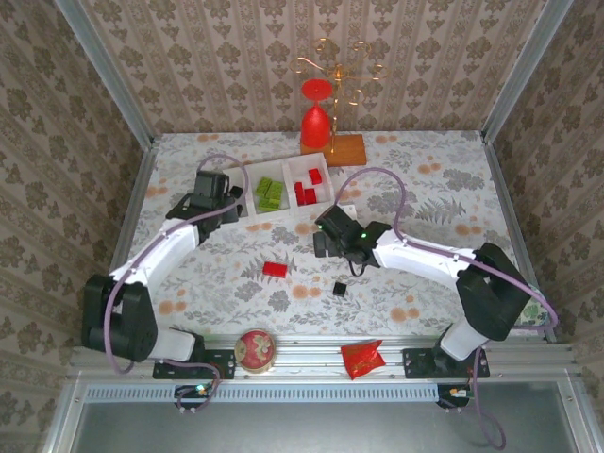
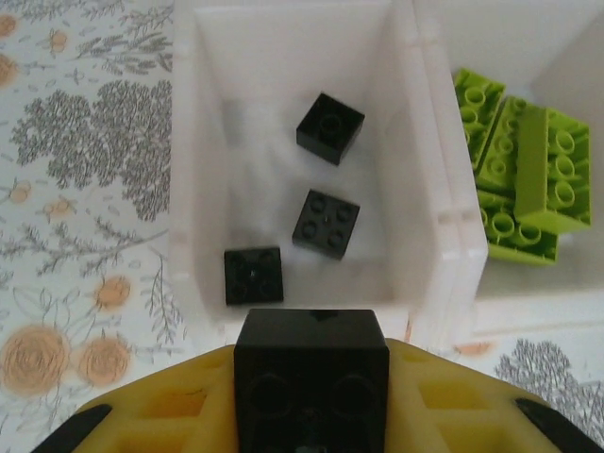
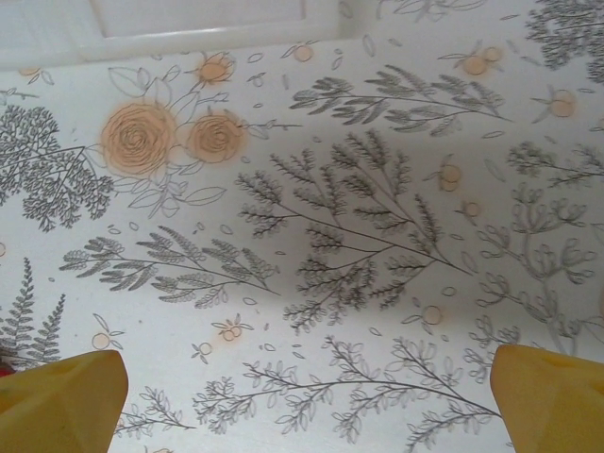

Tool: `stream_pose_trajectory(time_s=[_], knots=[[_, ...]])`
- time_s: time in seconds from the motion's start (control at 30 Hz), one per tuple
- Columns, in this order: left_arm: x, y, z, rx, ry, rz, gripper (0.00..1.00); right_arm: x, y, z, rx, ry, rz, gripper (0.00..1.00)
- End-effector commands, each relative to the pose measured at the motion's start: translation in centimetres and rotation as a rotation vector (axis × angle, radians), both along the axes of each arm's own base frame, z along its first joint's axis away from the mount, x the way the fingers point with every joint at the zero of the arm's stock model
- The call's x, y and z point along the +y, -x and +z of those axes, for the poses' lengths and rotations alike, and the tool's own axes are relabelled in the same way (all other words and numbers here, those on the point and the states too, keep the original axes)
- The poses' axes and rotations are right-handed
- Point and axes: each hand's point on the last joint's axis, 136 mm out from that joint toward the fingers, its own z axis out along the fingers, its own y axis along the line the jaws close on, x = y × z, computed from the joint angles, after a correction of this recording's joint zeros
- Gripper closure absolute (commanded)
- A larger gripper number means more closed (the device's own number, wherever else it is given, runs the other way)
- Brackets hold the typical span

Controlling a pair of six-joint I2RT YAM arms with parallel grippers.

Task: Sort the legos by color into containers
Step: Place the lego in the container, then pick up the lego from the center of the table.

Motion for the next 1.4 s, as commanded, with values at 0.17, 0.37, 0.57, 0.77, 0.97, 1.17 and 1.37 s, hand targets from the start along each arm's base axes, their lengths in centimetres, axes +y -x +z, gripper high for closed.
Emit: stream_pose_trajectory(time_s=[0.17, 0.37, 0.57, 0.77, 0.97, 1.17, 1.37], knots=[[0.3, -4.8, -0.8, 0.009, 0.017, -0.020, 0.66, 3.5, -0.1, -0.3, 0.017, -0.004, 0.109, 0.00], [0.8, -6.8, -2.7, 0.051, 0.001, 0.003, 0.64, 5.4, 0.2, -0.7, 0.037, -0.023, 0.181, 0.00], [0.9, -7.7, -3.2, 0.062, -0.001, 0.018, 0.58, 7.0, 0.6, -1.2, 0.051, -0.014, 0.251, 0.00], [1.3, -7.8, -2.1, 0.031, -0.003, 0.052, 0.49, 8.5, 1.1, -1.5, 0.069, -0.011, 0.316, 0.00], [1.4, -6.9, 1.3, -0.046, 0.037, 0.068, 0.39, 9.9, 1.9, -1.8, 0.084, -0.001, 0.393, 0.00], [2.0, -4.7, 5.0, -0.138, 0.074, 0.094, 0.18, 11.5, 3.3, -2.3, 0.111, 0.028, 0.495, 0.06], [3.1, -1.6, 7.0, -0.216, 0.112, 0.134, 0.00, 13.4, 4.8, -2.9, 0.139, 0.029, 0.600, 0.10]])
